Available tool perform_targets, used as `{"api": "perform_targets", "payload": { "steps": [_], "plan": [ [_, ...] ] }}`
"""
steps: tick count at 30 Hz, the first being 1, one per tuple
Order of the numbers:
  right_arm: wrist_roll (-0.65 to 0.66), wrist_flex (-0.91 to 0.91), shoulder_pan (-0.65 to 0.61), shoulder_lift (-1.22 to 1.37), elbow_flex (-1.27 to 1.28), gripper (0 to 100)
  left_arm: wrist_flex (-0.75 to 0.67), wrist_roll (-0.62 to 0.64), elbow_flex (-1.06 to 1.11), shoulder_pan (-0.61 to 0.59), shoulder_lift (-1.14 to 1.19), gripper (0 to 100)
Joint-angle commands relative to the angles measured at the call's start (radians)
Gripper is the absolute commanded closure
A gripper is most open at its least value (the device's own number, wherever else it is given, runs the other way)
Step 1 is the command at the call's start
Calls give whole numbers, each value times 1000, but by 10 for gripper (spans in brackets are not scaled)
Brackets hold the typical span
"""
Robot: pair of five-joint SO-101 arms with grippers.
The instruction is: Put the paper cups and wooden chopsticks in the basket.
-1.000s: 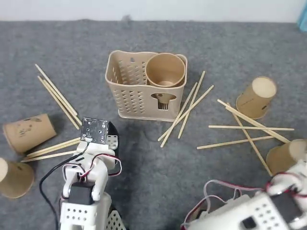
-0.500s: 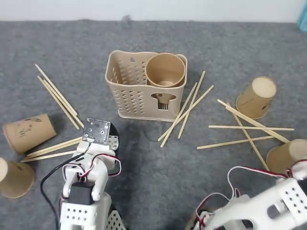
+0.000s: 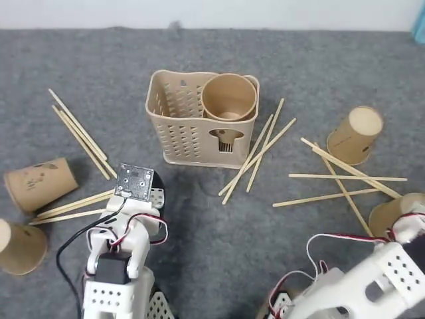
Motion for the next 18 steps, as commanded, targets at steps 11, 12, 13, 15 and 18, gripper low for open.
{"api": "perform_targets", "payload": {
  "steps": [11, 12, 13, 15, 18],
  "plan": [
    [97, -265, 114, 220, 20, 992, -6, -11, -5, -5, -5, 985],
    [114, -286, 131, 239, 23, 992, -6, -11, -5, -5, -5, 985],
    [124, -306, 151, 257, 25, 992, -6, -11, -5, -5, -5, 985],
    [149, -352, 194, 294, 25, 992, -6, -11, -5, -5, -5, 985],
    [184, -438, 257, 352, 25, 992, -5, -11, -5, -5, -5, 985]
  ]
}}
